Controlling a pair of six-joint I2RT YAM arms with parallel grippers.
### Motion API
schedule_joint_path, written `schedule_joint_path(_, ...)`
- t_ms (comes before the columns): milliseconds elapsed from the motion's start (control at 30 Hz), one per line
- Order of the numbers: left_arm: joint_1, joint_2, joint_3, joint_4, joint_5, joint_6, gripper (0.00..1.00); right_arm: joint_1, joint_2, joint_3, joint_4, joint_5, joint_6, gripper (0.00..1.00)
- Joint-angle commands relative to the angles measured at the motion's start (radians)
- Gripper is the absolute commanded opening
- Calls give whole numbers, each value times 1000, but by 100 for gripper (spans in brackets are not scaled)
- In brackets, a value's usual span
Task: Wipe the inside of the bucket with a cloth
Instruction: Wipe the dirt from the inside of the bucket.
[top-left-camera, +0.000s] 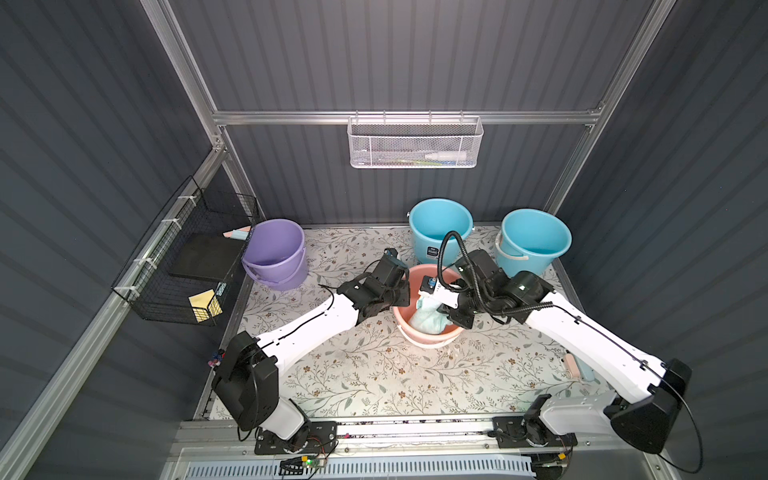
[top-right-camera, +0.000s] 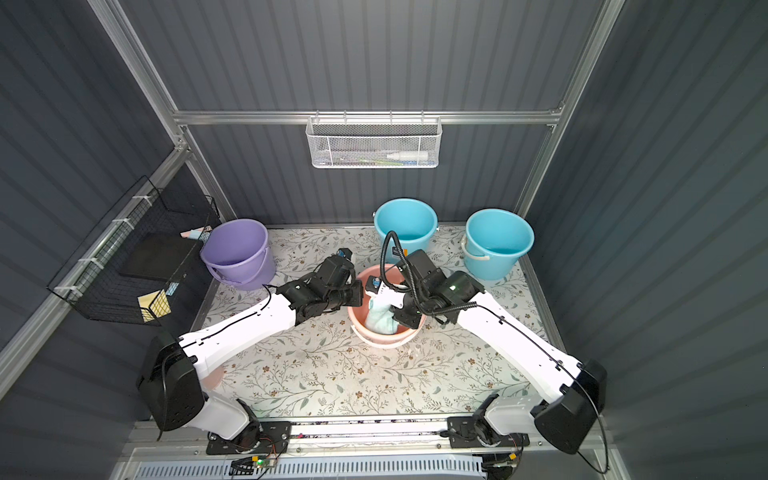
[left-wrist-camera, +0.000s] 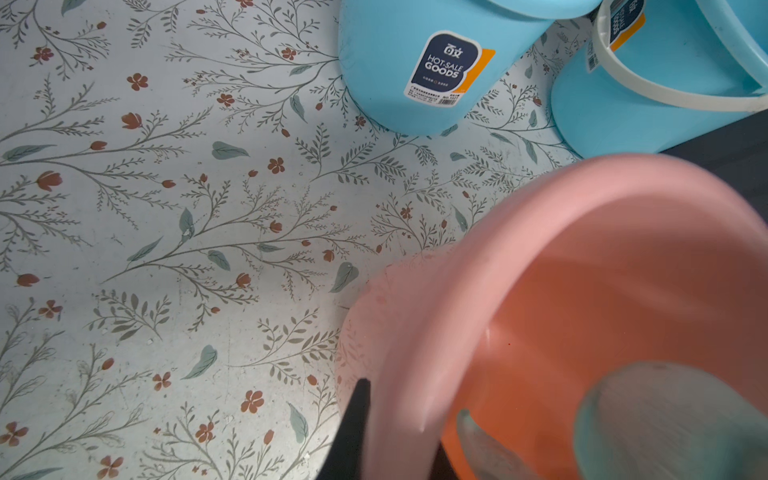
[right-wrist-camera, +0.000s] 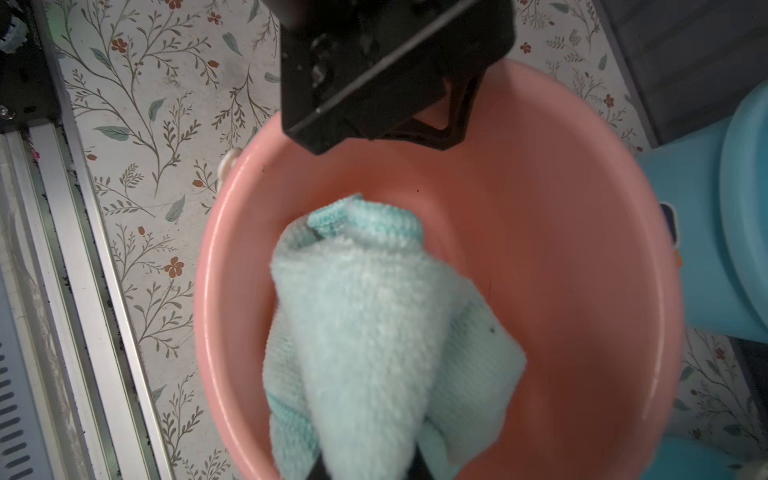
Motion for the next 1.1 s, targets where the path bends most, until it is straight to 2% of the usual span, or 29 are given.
schedule_joint_path(0, -6, -23, -13, 37, -4, -26, 0, 4, 45, -21, 71, -15, 40, 0)
schedule_joint_path(167, -9, -22, -29, 45, 0, -28, 0, 2, 163, -8, 111, 21, 152, 0)
schedule_joint_path(300, -14, -33, -47, 66, -10, -29, 0, 2, 242, -23, 139, 17, 187, 0)
schedule_joint_path(700, -28, -65, -48, 91, -45, 0, 0, -32, 329, -133, 331, 39, 253, 0)
schedule_joint_path(967, -45, -107, -50, 112, -55, 31, 0, -37, 374, -146, 380, 150, 256, 0)
schedule_joint_path(1067, -53, -112, -44, 108, -55, 44, 0, -37, 373, -162, 439, 230, 267, 0)
